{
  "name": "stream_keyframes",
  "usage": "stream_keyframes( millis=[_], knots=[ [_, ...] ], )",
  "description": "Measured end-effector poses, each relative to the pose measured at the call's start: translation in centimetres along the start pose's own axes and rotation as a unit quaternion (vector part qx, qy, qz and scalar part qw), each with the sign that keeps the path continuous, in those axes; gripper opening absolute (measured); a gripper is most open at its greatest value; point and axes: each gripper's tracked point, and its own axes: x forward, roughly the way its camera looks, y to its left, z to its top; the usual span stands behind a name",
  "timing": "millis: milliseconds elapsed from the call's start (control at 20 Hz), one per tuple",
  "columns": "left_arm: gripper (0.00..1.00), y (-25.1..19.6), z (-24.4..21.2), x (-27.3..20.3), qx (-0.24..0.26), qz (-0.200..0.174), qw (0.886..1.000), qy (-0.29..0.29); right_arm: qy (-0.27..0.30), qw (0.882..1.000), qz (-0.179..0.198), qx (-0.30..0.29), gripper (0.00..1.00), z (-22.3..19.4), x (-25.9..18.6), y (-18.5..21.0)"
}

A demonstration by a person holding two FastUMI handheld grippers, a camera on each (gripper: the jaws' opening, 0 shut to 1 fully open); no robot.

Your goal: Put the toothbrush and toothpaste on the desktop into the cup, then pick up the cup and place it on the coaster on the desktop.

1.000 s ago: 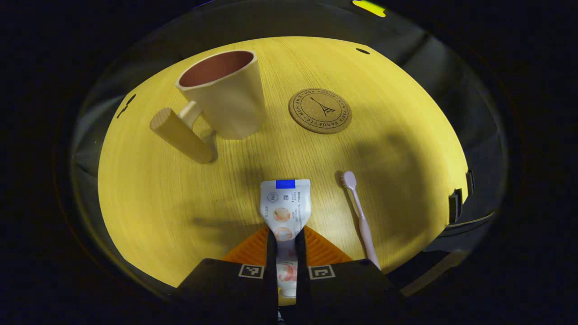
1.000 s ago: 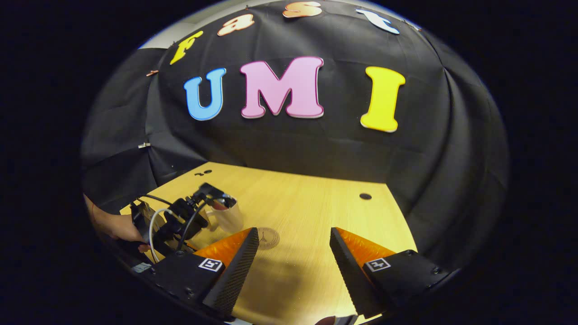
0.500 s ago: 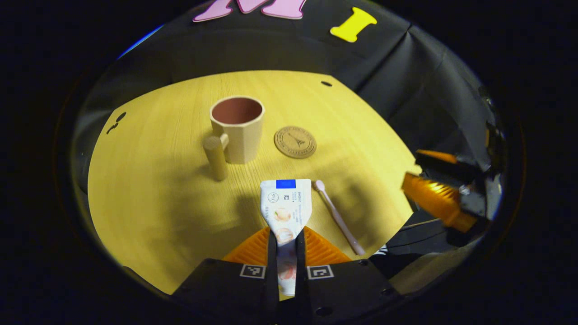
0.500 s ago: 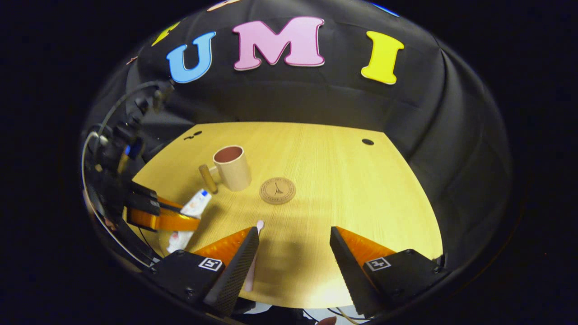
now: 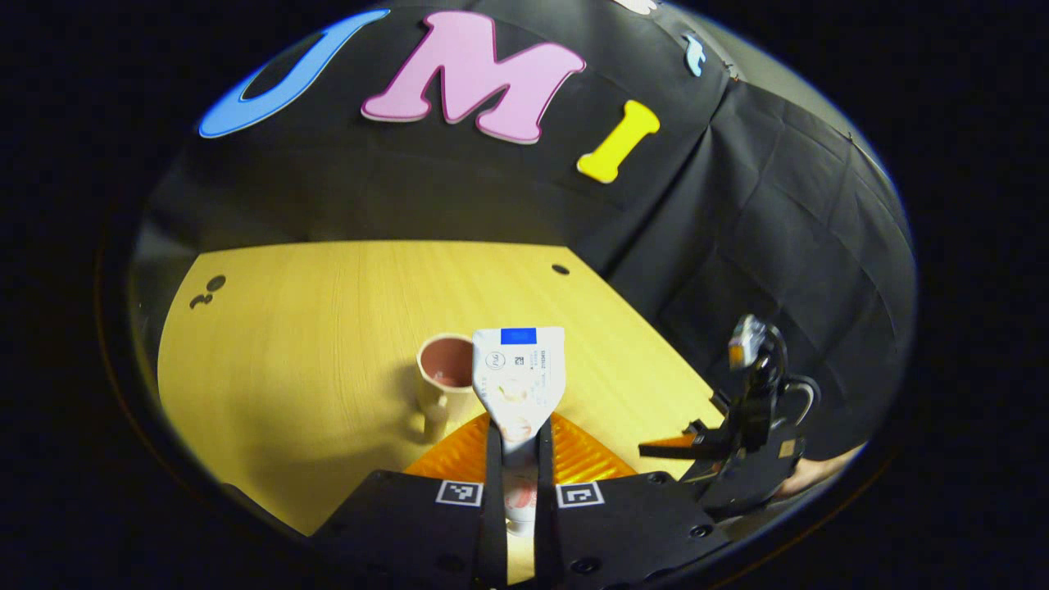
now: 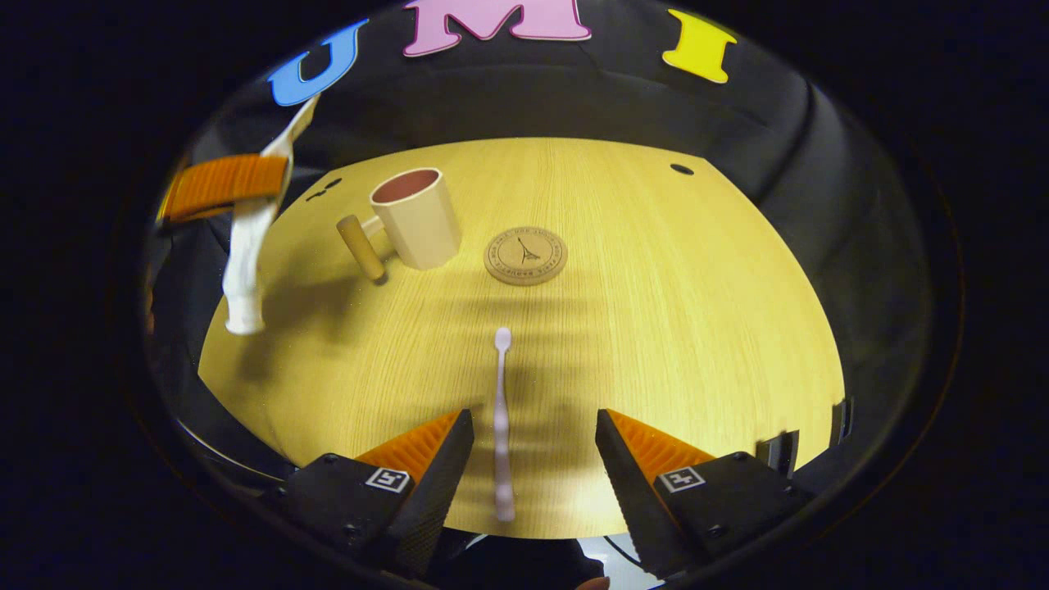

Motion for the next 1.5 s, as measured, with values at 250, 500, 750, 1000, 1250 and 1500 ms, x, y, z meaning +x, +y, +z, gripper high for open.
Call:
stream_keyframes(
  millis=[250, 500, 750, 1000, 1250, 1500],
  knots=[
    [0.18, 0.2, 5.9, 0.2, 0.028, -0.022, 0.997, -0.061, 0.029, 1.0, -0.009, 0.004, 0.91, -0.9, 1.3, 0.6],
    [0.18, 0.1, 7.7, 1.9, 0.028, -0.032, 0.994, -0.1, 0.068, 0.998, 0.008, 0.006, 0.8, -1.2, 3.2, 2.1],
    [0.18, 1.4, 9.9, 3.3, 0.038, -0.022, 0.989, -0.143, 0.114, 0.993, -0.007, 0.004, 0.59, -1.0, 4.2, 1.6],
    [0.18, 4.4, 10.4, 5.9, 0.028, 0.012, 0.988, -0.15, 0.158, 0.987, -0.002, -0.015, 0.12, -1.5, 4.0, 1.9],
    [0.18, 6.1, 10.4, 8.4, 0.018, 0.023, 0.987, -0.16, 0.138, 0.989, 0.045, 0.032, 0.1, -1.6, 3.7, 3.3],
    [0.18, 7.0, 8.5, 10.6, 0.031, 0.035, 0.989, -0.142, 0.064, 0.985, 0.108, 0.117, 0.1, 1.9, 2.2, 4.3]
  ],
)
